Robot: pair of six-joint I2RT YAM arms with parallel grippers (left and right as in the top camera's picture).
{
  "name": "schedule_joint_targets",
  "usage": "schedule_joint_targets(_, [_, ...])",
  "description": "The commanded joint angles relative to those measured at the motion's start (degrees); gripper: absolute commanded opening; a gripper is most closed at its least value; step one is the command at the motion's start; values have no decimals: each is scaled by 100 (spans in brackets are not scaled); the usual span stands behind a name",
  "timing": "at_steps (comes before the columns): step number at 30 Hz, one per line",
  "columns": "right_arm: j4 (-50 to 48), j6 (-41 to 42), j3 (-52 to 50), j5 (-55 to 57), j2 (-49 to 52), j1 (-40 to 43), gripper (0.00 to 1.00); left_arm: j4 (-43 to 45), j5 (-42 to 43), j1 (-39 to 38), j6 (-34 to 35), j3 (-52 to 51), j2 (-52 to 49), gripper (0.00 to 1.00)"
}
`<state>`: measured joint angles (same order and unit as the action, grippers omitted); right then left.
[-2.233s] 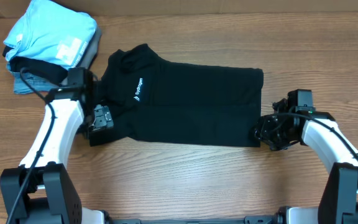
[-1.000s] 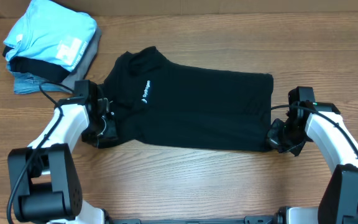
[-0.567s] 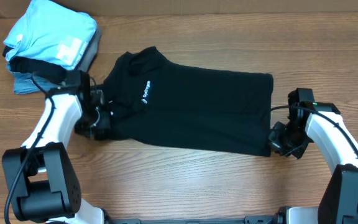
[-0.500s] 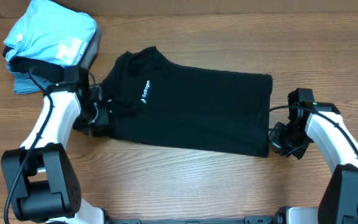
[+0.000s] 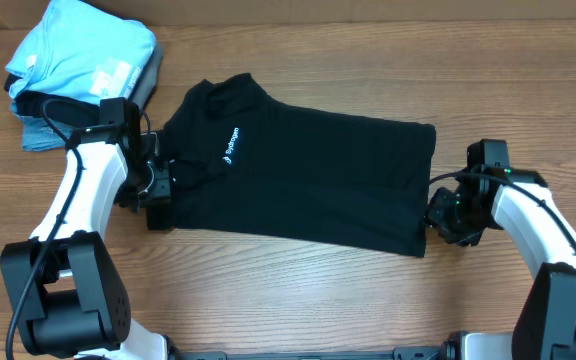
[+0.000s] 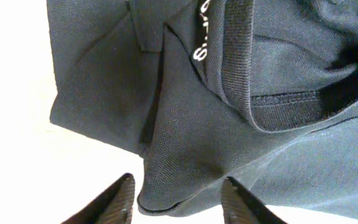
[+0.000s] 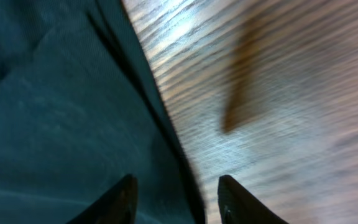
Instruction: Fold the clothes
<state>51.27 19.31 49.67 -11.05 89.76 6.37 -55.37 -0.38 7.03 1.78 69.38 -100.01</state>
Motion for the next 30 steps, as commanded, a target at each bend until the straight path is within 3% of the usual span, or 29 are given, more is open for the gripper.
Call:
schedule_joint_targets(1, [-195,-153,-374,-520,2,11,46,-33,-68,46,-33,101,4,52])
schedule_joint_targets(4, [-437,-48,-675,-577,2,13,38,-33,-66,46,-33,94,4,55])
schedule_joint_targets(7, [-426,37,-780,-527,0,13,4,-55,-63,46,-33,90,4,55])
schedule_joint_targets(11, [-33,72,-605,-192,0,50,4,-109,-61,46,-33,90,4,55])
schedule_joint_targets(16, [1163,835,-229,1137,0,245,4,-168,20,46,-31,90,4,55])
schedule_joint_targets(18, [1217,1067,-223,1143,-17,319,4,-181,44,46,-31,90,4,55])
schedule_joint_targets(19, [1217,1130,-223,1137,-26,352,10,-188,46,44,-31,90,4,55])
schedule_joint_targets(20, [1202,1202,-221,1121,-39,400,25,-205,70,44,-33,92,4,55])
schedule_joint_targets(21, [1154,1226,-192,1115,-55,470,30,-216,125,46,-33,94,4,55])
schedule_joint_targets(28, [1237,1119,601,761,-72,1117,53,-551,584,33,-109,586,4,60])
schedule_joint_targets(30, [1235,846,896,433,-72,1274,56,-688,863,-17,-284,901,4,62])
